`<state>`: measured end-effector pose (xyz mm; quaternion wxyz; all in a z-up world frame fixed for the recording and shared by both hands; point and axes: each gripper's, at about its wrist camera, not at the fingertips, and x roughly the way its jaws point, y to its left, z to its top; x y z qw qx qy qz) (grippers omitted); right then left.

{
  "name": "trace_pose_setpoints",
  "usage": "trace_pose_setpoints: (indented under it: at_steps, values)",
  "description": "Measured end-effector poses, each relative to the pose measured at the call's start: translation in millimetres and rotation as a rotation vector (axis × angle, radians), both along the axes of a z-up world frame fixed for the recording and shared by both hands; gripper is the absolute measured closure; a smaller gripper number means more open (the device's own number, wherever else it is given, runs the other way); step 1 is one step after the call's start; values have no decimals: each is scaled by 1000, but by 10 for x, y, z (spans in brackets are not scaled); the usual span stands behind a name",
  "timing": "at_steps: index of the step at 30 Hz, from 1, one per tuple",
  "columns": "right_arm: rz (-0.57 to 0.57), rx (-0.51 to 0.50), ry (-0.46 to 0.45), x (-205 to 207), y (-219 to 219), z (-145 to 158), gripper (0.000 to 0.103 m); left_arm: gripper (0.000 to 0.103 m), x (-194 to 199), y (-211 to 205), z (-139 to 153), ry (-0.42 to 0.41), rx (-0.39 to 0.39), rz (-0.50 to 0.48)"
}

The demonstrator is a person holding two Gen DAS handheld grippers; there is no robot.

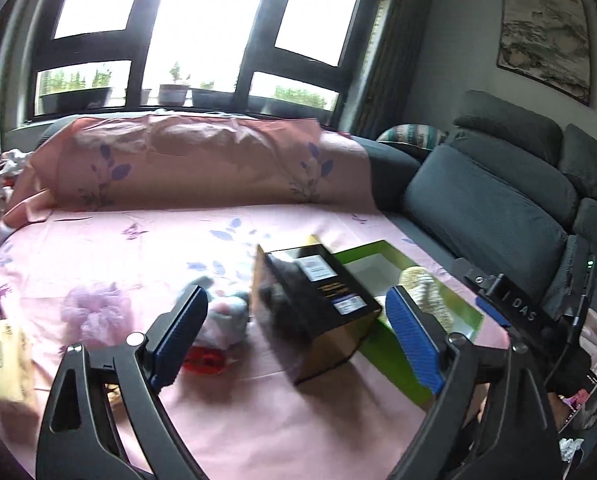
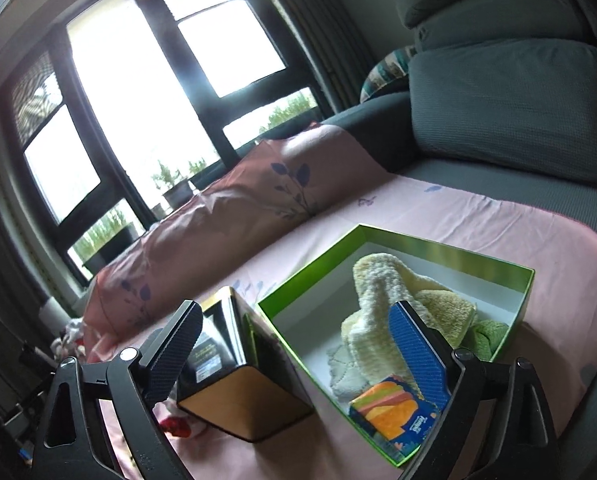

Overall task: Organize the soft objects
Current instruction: 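Move the right gripper back to the yellow tree-print tissue pack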

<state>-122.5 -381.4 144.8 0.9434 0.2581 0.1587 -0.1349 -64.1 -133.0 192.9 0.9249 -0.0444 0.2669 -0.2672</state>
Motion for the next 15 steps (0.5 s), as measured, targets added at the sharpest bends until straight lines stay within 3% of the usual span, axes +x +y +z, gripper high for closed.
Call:
trace_pose_setpoints:
  at_steps: [4, 8, 12, 15]
  values:
    - [57, -110, 39, 183, 345, 52, 8, 13, 121, 455, -171, 61, 33, 153]
    - [128, -201, 73, 362, 716, 78, 8, 13, 279, 901, -488, 189, -43, 293]
    - [226, -261, 78, 509, 1097, 88, 8, 13, 348, 1114, -759, 241, -38, 344]
    - [311, -281, 92, 622, 1370, 68, 8, 14, 472, 1262, -940, 325, -43, 398]
